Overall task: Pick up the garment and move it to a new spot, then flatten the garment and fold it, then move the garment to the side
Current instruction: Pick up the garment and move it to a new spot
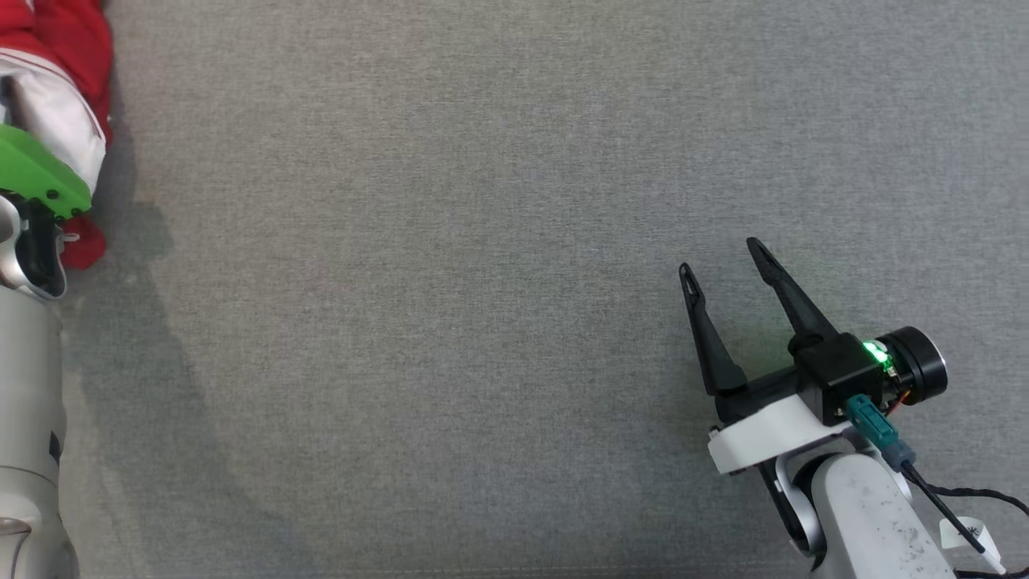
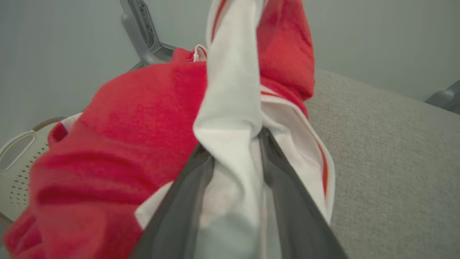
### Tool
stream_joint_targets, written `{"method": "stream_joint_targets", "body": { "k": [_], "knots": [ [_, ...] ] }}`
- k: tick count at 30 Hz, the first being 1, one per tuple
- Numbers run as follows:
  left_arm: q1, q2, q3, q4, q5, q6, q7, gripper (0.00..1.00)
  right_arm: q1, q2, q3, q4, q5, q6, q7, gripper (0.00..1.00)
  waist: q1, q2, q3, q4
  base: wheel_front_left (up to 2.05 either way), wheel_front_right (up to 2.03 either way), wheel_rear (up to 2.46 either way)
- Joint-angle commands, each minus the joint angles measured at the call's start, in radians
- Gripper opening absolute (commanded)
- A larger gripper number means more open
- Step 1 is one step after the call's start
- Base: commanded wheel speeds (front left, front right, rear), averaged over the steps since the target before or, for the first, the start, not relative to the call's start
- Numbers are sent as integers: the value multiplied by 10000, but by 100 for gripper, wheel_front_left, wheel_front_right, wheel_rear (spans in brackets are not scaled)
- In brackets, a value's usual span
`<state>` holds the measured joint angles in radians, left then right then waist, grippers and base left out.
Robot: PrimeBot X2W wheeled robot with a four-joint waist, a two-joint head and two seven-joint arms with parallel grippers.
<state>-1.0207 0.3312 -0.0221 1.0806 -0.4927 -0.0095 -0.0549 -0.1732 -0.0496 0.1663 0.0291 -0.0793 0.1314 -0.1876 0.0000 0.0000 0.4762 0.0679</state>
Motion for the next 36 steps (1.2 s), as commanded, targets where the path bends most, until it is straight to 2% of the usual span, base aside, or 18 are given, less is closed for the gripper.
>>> {"method": "stream_joint_targets", "body": {
  "k": [1,6,12,19,28,33,36],
  "knots": [
    [-251,193,-48,-1,105,-5,-221,0,-80,-16,26,80,84,-13,-114,100,0,0,-176,-261,0,0,0],
    [-568,267,-375,-270,512,91,-1036,0,-65,-19,233,495,419,-13,-305,100,0,0,-1120,-284,0,0,0],
    [-1094,157,-830,-768,781,-280,-1293,0,119,-19,517,1117,1040,-13,-539,100,0,0,-2733,-622,0,0,0],
    [-1811,-614,-1425,-1715,868,-633,-973,0,480,-19,665,1583,1558,-13,-700,100,0,0,-4122,-1310,0,0,0],
    [-1878,-2337,-2385,-3288,361,-1037,-515,0,458,-21,591,1609,1727,-13,-759,100,0,0,-4184,-2355,0,0,0],
    [-1209,-2752,-3181,-4033,-328,-1121,-403,0,195,-18,513,1515,1764,-13,-780,100,0,0,-3643,-3034,0,0,0],
    [-604,-2796,-4112,-4381,-852,-1135,-247,0,47,-16,420,1483,1832,-13,-774,100,0,0,-3259,-3373,0,0,0]
  ]
}}
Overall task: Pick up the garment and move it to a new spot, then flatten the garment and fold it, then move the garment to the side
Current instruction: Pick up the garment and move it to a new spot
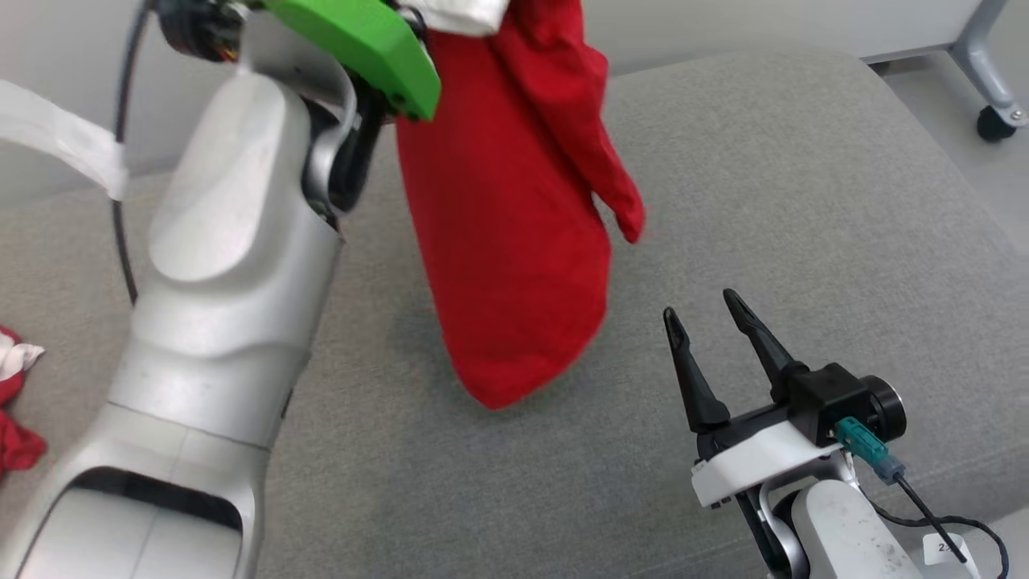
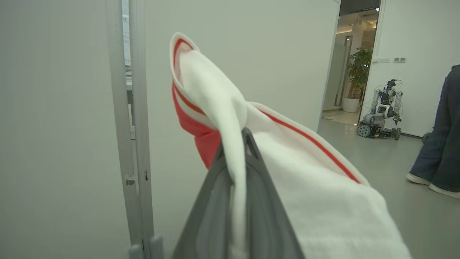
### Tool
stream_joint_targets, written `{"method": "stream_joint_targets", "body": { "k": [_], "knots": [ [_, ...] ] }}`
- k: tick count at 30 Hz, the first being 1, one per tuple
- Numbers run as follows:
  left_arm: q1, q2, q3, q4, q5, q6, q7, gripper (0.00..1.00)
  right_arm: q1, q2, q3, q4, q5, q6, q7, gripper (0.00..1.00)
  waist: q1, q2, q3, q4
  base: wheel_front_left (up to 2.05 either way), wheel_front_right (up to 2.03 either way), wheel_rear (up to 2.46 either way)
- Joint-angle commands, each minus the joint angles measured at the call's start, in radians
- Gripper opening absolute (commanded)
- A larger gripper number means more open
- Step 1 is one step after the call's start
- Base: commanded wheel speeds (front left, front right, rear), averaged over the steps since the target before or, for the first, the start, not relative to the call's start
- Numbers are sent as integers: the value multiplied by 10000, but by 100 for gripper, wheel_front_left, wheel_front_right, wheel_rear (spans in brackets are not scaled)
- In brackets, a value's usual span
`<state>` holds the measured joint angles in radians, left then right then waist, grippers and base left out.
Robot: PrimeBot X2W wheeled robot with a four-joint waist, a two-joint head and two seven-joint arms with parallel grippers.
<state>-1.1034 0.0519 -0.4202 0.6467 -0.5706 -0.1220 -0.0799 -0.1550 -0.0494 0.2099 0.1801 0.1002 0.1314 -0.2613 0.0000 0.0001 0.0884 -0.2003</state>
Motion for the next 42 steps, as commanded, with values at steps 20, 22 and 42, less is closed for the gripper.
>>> {"method": "stream_joint_targets", "body": {
  "k": [20,22,42],
  "knots": [
    [3775,13,-2552,1577,-1579,616,-1063,100,-42,-20,-225,2,101,-14,-51,100,0,-1,553,-395,0,0,0],
    [4098,88,-2325,1379,-1658,675,-1485,100,74,-20,-293,22,32,-14,-48,100,0,-1,340,-171,0,0,0],
    [10106,1210,2399,-4433,1651,1666,-1841,100,1164,-23,-1208,145,-610,-14,-47,100,0,-1,-975,1576,0,0,0]
  ]
}}
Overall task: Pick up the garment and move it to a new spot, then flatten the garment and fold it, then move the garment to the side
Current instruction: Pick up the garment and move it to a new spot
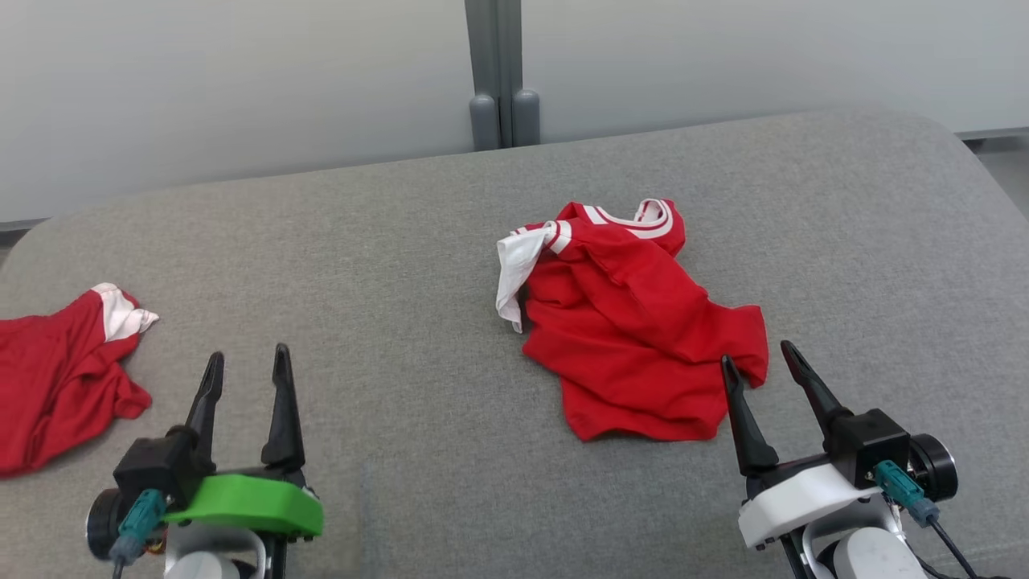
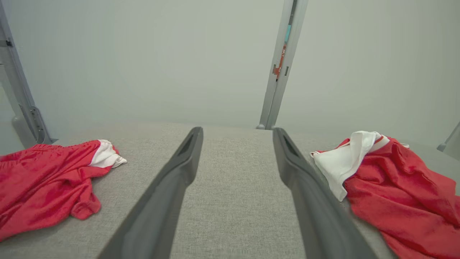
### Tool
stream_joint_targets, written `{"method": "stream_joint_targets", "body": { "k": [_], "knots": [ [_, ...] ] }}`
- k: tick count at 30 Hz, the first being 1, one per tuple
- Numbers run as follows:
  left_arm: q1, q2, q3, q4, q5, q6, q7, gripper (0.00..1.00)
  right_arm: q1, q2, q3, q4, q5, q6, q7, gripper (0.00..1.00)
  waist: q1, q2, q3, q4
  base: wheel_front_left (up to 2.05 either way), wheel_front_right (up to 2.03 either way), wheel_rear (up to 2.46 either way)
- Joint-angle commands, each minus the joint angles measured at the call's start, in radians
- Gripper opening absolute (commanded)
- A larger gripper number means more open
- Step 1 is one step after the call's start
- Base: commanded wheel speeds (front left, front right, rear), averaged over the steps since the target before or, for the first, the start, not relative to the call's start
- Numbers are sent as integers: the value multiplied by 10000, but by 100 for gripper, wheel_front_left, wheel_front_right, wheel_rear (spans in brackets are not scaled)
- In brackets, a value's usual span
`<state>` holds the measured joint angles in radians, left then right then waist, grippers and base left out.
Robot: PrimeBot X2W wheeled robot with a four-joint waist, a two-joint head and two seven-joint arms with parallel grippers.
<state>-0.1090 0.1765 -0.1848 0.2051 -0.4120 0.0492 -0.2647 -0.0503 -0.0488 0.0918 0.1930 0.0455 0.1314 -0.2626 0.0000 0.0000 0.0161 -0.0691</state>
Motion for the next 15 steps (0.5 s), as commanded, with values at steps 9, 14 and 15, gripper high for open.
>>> {"method": "stream_joint_targets", "body": {
  "k": [9,14,15],
  "knots": [
    [1432,-535,1250,-205,890,-912,6,100,398,-25,-453,89,100,-14,-33,100,0,0,-401,412,0,0,0],
    [1582,-723,1604,-92,984,-1363,6,100,469,-25,-548,77,238,-14,-33,100,0,0,-405,373,0,0,0],
    [1578,-753,1631,-57,1001,-1444,6,100,474,-27,-536,70,240,-14,-33,100,0,0,-404,370,0,0,0]
  ]
}}
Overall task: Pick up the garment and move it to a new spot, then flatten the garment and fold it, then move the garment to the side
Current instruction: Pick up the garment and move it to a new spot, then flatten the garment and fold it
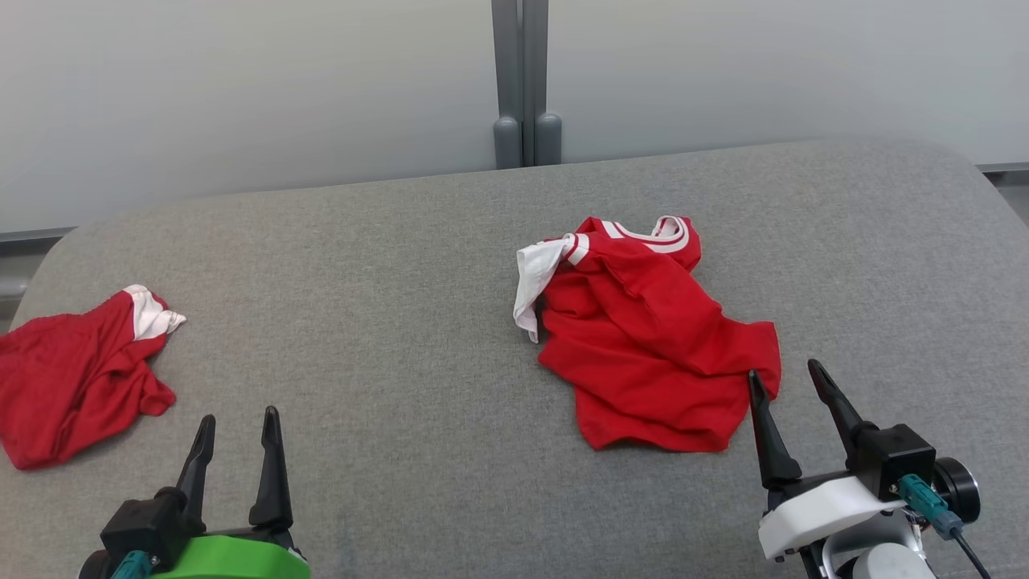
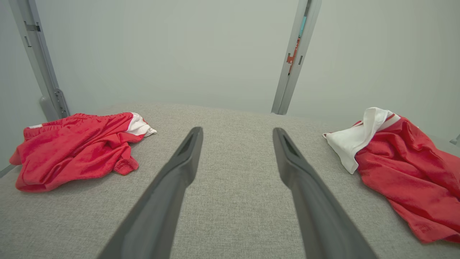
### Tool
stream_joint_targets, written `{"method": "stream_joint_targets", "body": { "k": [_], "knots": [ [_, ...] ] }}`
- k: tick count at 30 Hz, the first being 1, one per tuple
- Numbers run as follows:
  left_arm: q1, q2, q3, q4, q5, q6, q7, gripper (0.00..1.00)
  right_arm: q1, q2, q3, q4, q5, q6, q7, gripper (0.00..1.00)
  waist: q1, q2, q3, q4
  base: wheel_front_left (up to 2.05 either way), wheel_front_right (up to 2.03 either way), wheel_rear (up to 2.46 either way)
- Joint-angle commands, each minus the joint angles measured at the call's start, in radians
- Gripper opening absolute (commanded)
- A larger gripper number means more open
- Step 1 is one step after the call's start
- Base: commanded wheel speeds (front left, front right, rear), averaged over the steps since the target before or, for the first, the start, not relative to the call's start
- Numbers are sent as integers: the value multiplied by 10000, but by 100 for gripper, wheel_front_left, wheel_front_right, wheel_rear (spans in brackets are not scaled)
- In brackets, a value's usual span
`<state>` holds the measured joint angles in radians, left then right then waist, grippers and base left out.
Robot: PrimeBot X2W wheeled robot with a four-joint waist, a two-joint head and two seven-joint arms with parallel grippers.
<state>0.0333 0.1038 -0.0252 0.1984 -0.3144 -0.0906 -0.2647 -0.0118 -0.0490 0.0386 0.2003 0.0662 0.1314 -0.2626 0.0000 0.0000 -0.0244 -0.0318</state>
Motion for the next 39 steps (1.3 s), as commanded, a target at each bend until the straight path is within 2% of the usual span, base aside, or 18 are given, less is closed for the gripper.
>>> {"method": "stream_joint_targets", "body": {
  "k": [1,19,24,30,39],
  "knots": [
    [138,-41,67,35,66,-91,6,100,96,-25,11,-4,35,-14,-33,100,0,0,3,-5,0,0,0],
    [-222,-299,412,448,704,-368,5,100,4,-25,91,-84,118,-14,-31,100,0,0,127,-2,0,0,0],
    [-499,-326,252,628,970,-389,5,100,-97,-25,95,-147,205,-14,292,100,0,0,284,-101,0,0,0],
    [-1741,-140,-948,1467,1010,-394,47,100,-363,-27,264,-415,311,-14,1057,100,0,0,840,-456,0,0,0],
    [-4668,434,-4002,3546,-18,-398,777,100,-873,-24,772,-923,404,-14,1523,100,0,0,1925,-1547,0,0,0]
  ]
}}
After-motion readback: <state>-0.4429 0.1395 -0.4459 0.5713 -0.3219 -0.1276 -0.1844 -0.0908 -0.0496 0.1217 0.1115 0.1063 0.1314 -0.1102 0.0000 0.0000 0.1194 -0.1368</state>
